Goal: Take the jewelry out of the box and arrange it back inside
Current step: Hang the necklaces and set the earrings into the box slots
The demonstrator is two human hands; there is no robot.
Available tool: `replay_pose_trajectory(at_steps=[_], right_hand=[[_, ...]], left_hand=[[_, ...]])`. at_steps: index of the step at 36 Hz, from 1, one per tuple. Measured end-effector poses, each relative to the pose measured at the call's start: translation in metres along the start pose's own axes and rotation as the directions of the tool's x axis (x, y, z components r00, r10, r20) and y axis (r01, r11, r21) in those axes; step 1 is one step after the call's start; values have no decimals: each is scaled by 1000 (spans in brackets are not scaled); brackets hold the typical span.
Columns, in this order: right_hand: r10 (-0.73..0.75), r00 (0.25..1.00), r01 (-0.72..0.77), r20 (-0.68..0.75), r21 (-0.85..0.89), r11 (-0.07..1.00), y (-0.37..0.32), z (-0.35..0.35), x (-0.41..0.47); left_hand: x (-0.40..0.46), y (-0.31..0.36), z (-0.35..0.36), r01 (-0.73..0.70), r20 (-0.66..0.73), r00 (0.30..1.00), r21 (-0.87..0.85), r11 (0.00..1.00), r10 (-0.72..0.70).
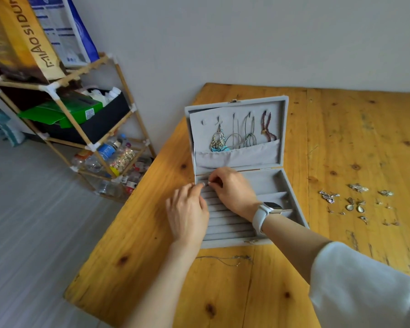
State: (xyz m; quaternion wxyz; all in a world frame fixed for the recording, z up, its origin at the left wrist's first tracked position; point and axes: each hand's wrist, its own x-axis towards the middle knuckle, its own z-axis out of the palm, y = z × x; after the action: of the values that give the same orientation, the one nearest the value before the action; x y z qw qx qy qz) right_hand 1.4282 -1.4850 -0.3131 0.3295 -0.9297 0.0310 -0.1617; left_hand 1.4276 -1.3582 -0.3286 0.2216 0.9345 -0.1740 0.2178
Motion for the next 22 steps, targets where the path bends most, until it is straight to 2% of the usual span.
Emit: replay_pose_trajectory(at_steps=[6, 15, 22], right_hand=[[-23, 1000, 22, -11, -68, 997, -2, 2, 0], [-70, 997, 71, 13, -76, 995, -3, 1, -1], [-32, 999, 32, -5, -22, 999, -1, 0, -4]], left_hand=[[0, 1, -1, 4, -27, 1000, 52, 999, -3], [0, 2, 1, 4, -20, 1000, 110, 994, -2], [0, 1, 0, 3, 12, 1000, 105, 994, -4]])
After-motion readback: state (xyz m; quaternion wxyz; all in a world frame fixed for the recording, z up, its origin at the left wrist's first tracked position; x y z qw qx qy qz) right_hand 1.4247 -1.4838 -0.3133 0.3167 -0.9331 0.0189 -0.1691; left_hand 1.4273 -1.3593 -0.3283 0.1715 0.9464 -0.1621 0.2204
